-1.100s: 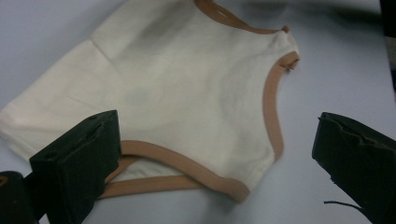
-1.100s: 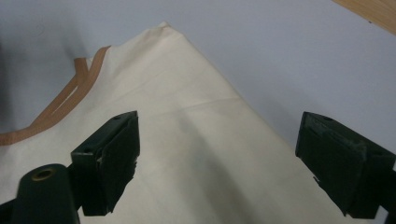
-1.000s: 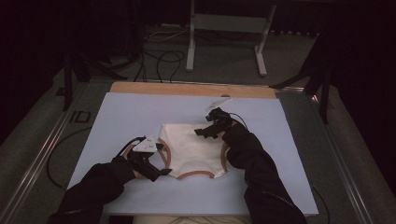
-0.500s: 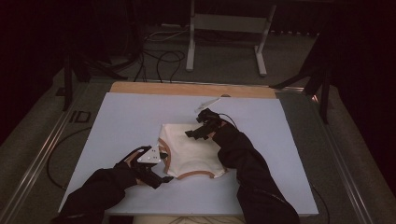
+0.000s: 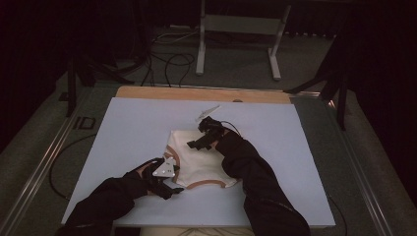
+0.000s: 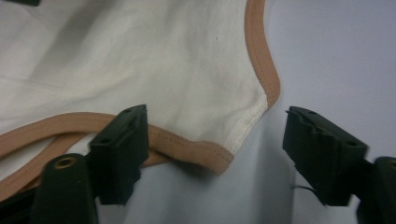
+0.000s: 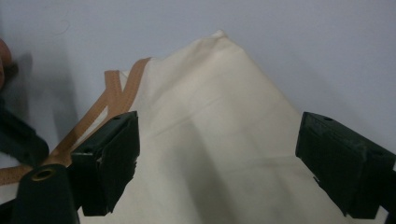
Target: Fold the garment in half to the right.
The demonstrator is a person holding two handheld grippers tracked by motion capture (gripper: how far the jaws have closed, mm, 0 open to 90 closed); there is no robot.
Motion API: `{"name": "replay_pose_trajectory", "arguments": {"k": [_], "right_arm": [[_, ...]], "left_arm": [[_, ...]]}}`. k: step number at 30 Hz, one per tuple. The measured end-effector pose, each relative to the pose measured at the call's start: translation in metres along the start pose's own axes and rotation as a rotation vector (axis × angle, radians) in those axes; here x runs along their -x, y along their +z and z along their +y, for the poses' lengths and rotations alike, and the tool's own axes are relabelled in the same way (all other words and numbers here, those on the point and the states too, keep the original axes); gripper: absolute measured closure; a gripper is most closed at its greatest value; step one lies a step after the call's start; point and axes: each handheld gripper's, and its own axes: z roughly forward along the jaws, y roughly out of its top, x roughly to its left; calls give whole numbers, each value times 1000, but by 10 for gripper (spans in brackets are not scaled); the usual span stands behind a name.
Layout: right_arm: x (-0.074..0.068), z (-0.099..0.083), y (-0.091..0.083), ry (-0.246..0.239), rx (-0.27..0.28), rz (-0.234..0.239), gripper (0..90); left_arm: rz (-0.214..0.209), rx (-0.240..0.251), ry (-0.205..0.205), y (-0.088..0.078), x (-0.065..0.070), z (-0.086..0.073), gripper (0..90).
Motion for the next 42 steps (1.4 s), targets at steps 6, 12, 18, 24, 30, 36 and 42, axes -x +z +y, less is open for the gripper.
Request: {"name": "replay_pose_trajectory", "arguments": {"k": [6,12,18,24,30,36,42], "right_arm": [[-4,4,5,-4,-1,6,136],[-5,6,7,-6,-3,12,136],[-7,9,8,-11,0,19,136],[-10,12,12,-18,-5,23,136],[-13,16,20,-36,-8,34,135],[-17,23,31,-28,-17,46,133],[-16,34,42,-8,-24,47,137]], "left_arm": [[-8,2,6,4,-4,1,426],[-50,11,-9,6,-9,1,565],[-53,12,-22,9,-12,4,706],[-32,12,-30,11,-14,5,806],[-12,12,-29,12,-14,6,855],[-4,10,-30,12,-13,6,861],[-8,11,-22,11,-13,5,865]]}}
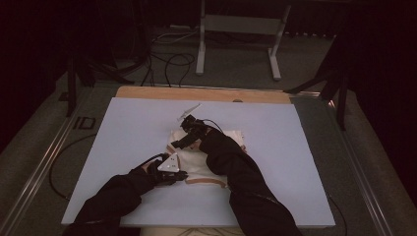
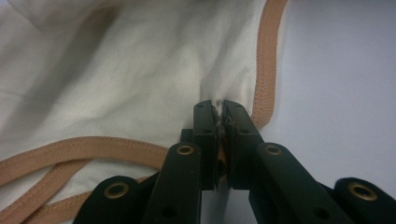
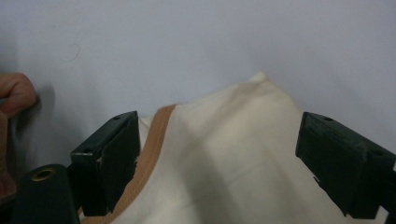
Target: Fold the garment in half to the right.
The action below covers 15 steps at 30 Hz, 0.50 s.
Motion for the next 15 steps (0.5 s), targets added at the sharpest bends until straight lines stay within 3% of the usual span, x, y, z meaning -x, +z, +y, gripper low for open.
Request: {"name": "replay_pose_trajectory", "arguments": {"k": [2,6,15], "right_arm": [[0,4,3,-6,-4,-12,170],[2,12,8,1,0,-36,325],[10,27,24,16,-19,-76,463]], "left_arm": [[-1,0,2,0,0,0,867],[-7,5,-4,0,0,0,868],[-11,2,1,0,-1,0,869]]}}
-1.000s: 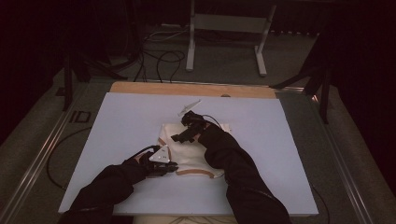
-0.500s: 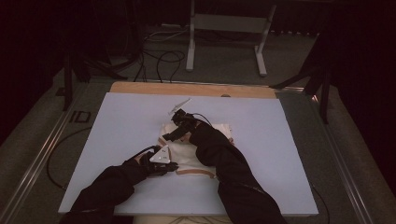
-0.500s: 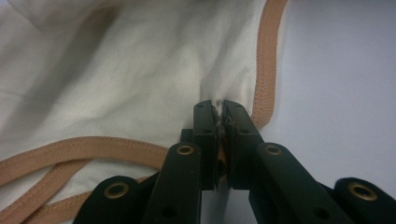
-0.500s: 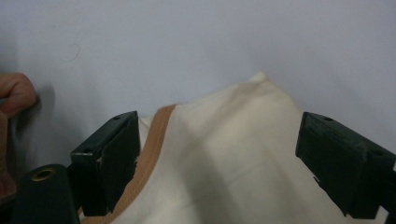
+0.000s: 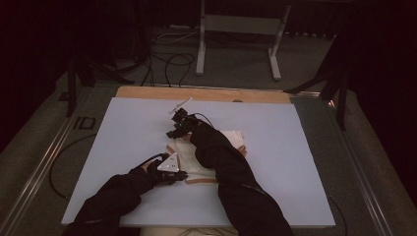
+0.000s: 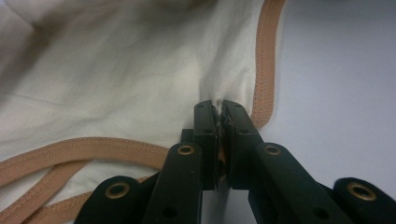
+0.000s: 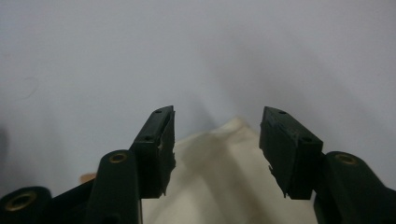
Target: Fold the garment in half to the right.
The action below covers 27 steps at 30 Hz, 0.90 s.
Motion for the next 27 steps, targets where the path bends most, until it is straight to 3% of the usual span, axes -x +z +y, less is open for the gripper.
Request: {"name": "replay_pose_trajectory", "arguments": {"k": [10,16,23,27], "right_arm": [[2,7,21,38,-49,-59,468],[-3,6,30,6,-94,-74,502],[-9,6,29,-54,-119,-91,645],[-9,6,28,-55,-121,-85,752]], "left_arm": [[0,-4,7,0,0,0,869],[0,0,6,0,0,0,869],[2,-2,7,0,0,0,870],[1,-5,8,0,0,1,870]]}}
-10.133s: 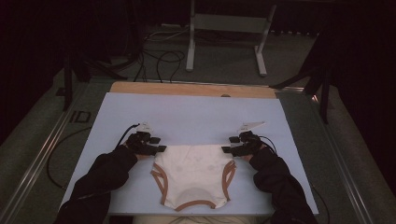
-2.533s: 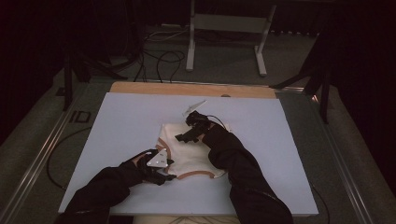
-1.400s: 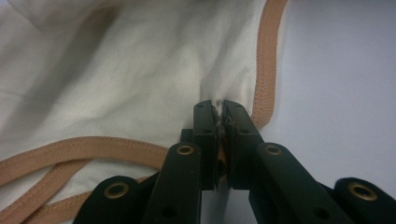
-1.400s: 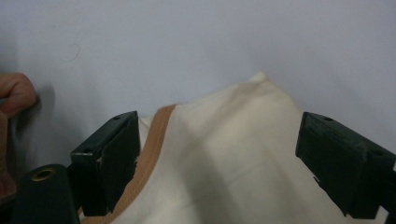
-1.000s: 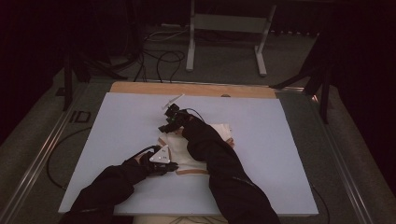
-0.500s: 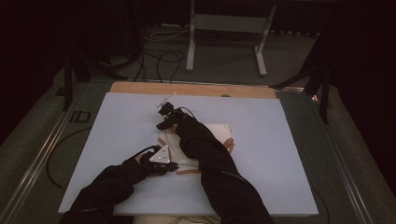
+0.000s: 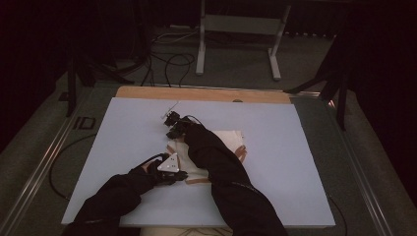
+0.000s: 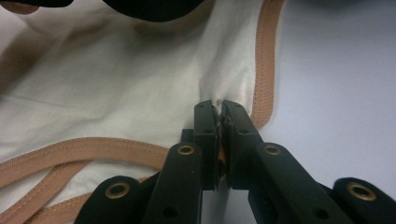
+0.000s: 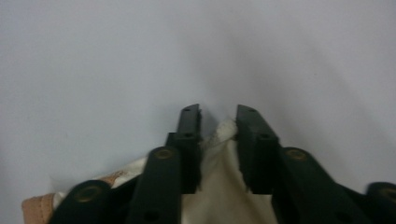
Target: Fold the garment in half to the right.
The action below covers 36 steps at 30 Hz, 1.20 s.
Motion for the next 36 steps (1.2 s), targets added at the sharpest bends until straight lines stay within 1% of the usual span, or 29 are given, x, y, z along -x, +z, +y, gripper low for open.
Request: {"name": "replay_pose_trajectory", "arguments": {"k": [4,6,8,11,12,13,14,18,19,21,22,24,25,27,29,32,33,35,36], "right_arm": [[1,-1,-1,-9,-3,0,853],[1,0,-1,-8,-2,5,868],[1,0,-2,-14,1,10,873],[2,0,-5,-19,10,18,875],[2,0,-7,-14,15,28,875],[2,0,-9,-22,22,28,875],[2,0,-10,-21,21,24,876],[2,0,-17,-23,39,31,876],[2,0,-19,-28,45,27,876],[3,0,-23,-24,58,27,875],[4,-1,-25,-27,63,25,875],[6,-1,-30,-24,75,20,875],[6,-2,-32,-16,82,21,875],[8,-3,-37,-20,90,16,876],[9,-5,-41,-14,99,15,875],[11,-8,-47,-10,111,11,875],[12,-9,-48,-13,116,9,875],[12,-11,-52,-6,120,9,875],[13,-12,-53,-5,121,9,875]], "left_arm": [[-1,2,-2,0,0,0,872],[0,4,-5,0,0,0,874],[3,7,0,0,1,0,877],[-11,4,2,-1,1,2,879],[-7,2,10,0,3,4,879],[-6,1,18,-1,4,5,879],[-9,3,20,-1,4,7,879],[-11,10,17,-2,3,11,879],[-11,6,26,-3,3,12,880],[-10,10,26,-4,3,14,880],[-5,7,34,-5,3,14,880],[-8,15,27,-7,3,16,880],[-4,14,31,-7,3,16,880],[-7,15,36,-8,3,18,880],[-6,18,35,-8,3,20,880],[-4,14,48,-9,3,23,880],[-5,23,40,-9,3,24,880],[-6,17,51,-9,3,27,880],[-5,20,50,-9,3,28,879]]}}
